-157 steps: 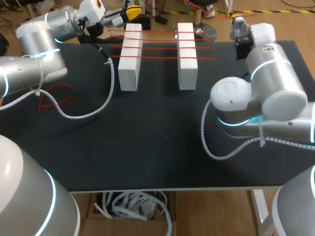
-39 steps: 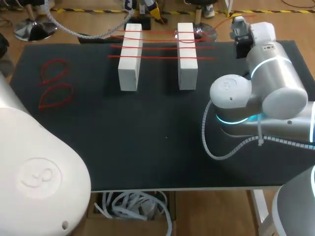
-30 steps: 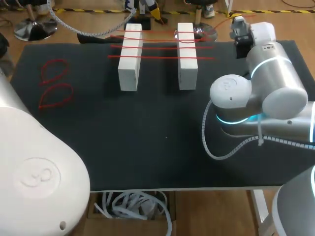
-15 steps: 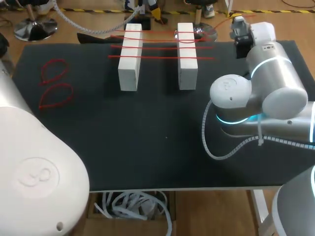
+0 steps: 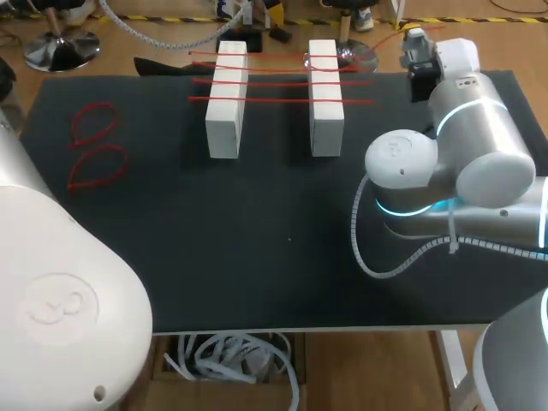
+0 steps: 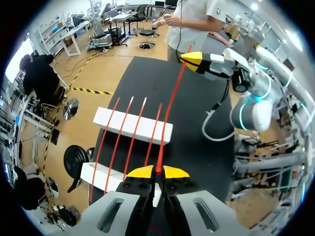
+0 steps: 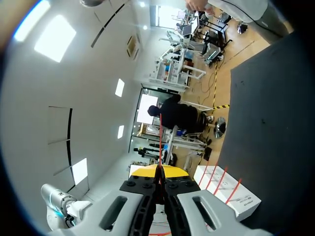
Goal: Grab the tape and strap the tape.
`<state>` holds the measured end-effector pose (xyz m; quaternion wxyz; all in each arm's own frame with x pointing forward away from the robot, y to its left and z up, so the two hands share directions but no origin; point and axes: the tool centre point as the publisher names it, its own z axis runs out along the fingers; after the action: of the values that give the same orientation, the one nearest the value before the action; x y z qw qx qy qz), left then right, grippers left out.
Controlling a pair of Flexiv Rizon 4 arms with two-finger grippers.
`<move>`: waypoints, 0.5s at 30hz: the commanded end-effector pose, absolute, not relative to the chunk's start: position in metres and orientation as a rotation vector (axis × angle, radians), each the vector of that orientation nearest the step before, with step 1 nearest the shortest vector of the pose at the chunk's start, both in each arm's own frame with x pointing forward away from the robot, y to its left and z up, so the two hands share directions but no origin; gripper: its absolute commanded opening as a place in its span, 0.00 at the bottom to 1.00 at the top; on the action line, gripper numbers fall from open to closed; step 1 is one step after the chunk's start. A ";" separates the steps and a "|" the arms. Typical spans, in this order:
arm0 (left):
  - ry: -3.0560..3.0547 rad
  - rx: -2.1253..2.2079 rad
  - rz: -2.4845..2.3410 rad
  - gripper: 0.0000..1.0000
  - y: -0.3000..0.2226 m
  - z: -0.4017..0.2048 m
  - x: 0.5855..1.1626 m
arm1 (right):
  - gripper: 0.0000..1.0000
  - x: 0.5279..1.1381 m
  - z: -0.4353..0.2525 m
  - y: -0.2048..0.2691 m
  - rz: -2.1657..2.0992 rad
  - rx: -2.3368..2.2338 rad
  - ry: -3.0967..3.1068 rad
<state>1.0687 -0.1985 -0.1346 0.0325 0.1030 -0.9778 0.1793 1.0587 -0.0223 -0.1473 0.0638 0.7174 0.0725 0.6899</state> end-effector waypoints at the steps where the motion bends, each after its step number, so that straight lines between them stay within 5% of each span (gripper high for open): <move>1: -3.004 0.319 0.542 0.00 -0.200 -0.135 1.067 | 0.00 1.058 -0.144 -0.022 2.073 2.175 0.220; 15: -3.020 0.327 0.530 0.00 -0.200 -0.135 1.067 | 0.00 1.058 -0.144 -0.022 2.073 2.175 0.220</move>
<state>1.0682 -0.1995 -0.1355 0.0298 0.1053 -0.9787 0.1734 1.0587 -0.0223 -0.1473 0.0639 0.7175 0.0724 0.6899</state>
